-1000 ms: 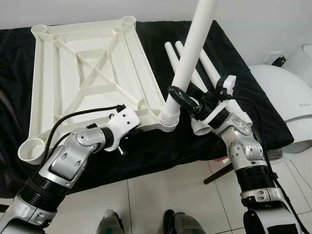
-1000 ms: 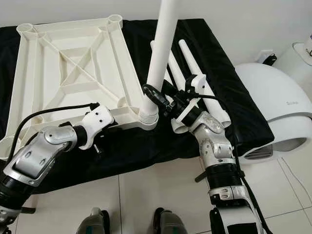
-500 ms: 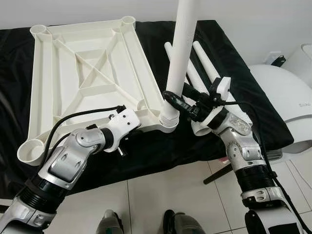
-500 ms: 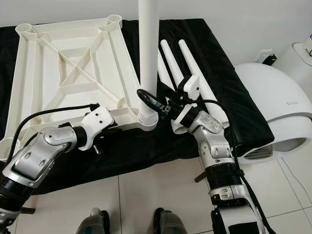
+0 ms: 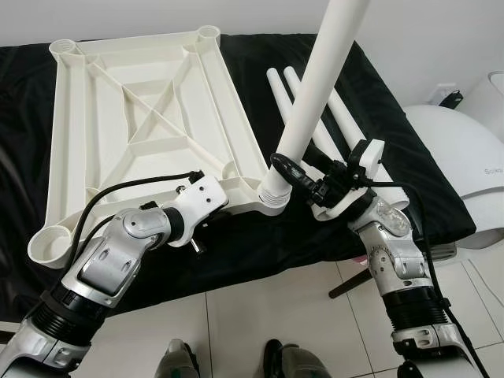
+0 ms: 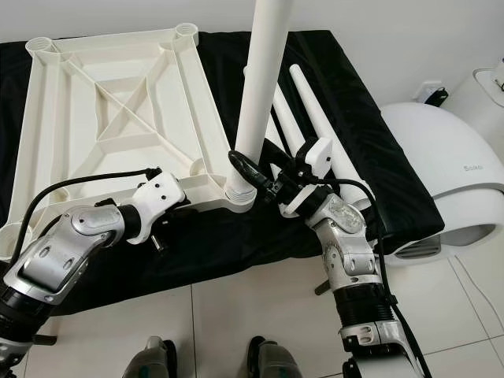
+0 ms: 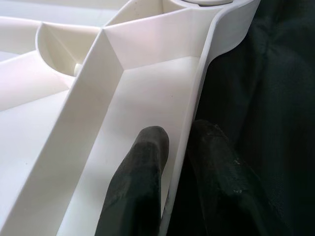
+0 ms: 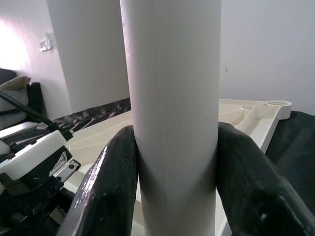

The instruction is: Building children table

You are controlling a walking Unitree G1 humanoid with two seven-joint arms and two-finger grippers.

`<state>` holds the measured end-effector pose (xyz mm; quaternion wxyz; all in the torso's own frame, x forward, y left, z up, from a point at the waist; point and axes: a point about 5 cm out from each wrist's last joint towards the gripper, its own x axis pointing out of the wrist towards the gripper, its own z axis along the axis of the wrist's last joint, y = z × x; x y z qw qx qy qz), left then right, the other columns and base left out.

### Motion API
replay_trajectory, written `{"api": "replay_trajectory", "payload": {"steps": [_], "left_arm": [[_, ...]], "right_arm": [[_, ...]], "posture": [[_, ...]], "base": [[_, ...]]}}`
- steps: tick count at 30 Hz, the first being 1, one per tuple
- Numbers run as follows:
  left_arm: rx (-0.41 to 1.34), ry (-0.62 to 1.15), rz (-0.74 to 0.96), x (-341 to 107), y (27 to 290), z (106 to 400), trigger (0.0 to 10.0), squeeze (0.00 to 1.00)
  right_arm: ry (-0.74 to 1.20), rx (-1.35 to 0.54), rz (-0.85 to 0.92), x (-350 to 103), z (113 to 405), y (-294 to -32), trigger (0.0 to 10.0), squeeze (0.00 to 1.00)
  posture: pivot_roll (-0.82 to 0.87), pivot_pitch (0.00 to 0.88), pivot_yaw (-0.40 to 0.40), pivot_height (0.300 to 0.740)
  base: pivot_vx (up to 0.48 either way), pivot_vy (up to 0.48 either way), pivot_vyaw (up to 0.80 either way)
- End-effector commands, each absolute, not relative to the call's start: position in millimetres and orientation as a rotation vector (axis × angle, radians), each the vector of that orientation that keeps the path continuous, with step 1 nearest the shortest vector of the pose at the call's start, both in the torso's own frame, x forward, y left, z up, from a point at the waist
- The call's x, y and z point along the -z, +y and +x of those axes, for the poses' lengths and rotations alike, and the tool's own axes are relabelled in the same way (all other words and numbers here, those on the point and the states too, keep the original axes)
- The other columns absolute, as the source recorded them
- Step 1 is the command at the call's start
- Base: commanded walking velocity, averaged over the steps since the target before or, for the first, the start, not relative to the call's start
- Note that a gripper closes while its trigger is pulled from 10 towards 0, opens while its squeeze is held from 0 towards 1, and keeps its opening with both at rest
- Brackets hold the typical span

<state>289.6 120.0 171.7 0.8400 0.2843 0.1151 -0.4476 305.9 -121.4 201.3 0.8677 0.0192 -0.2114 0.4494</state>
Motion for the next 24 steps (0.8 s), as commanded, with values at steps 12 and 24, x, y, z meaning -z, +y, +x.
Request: {"api": "replay_trajectory", "payload": {"steps": [12,24], "left_arm": [[1.024,0.291,0.614,-166,116,284,10.0,0.00],[1.012,0.291,0.610,-166,117,283,10.0,0.00]], "right_arm": [[-0.263,-0.914,0.055,-165,303,-124,10.0,0.00],[-0.263,-0.946,0.053,-168,302,-116,10.0,0.00]], "posture": [[0.09,0.218,-0.033,0.740],[0.09,0.222,-0.044,0.740]], "base": [[0.000,0.000,0.00],[0.000,0.000,0.00]]}}
